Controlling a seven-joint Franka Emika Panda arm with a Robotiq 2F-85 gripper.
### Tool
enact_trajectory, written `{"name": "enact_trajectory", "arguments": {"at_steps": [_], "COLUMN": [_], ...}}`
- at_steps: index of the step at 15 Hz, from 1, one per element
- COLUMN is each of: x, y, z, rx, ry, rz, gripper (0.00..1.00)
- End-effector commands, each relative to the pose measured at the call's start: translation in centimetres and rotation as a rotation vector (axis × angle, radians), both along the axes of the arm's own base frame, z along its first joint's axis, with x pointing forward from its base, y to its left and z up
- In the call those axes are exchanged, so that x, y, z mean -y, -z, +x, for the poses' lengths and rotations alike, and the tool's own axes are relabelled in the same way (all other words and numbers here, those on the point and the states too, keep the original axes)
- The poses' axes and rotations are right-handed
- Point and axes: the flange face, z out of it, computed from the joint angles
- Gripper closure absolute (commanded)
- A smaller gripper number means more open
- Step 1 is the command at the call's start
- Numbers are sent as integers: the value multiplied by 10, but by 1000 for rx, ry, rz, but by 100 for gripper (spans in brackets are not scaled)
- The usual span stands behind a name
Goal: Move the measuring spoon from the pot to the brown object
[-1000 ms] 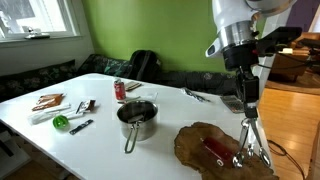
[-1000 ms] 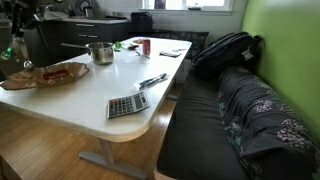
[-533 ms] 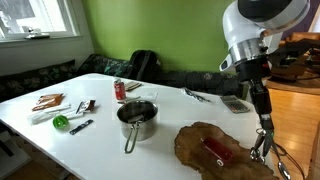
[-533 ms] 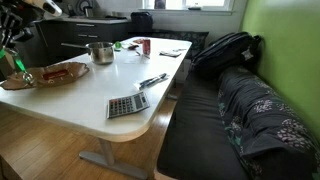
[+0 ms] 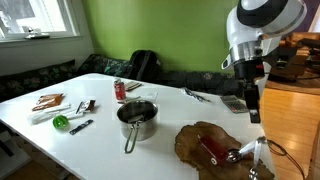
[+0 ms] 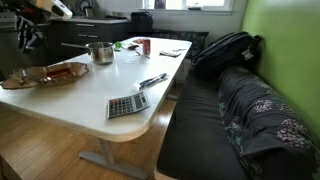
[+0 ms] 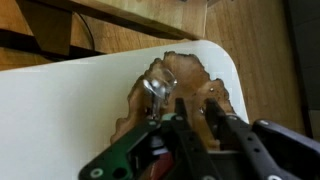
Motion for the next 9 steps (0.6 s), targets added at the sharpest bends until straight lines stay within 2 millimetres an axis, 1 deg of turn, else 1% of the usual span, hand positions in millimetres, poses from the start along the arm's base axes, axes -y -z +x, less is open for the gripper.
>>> {"name": "enact_trajectory", "arguments": {"at_steps": [1, 3, 5, 6, 7, 8, 9], "x": [-1, -10, -30, -44, -59, -38, -48], "y": [-13, -32, -65, -87, -107, -74, -87], "z": [20, 34, 45, 46, 45, 51, 52], "rx": [95, 186, 277, 308, 329, 289, 311], "ry": [33, 9, -45, -89, -139, -90, -98], "rz": [-87, -165, -240, -274, -310, -244, -249], "gripper": [39, 24, 8, 1, 0, 0, 4]}}
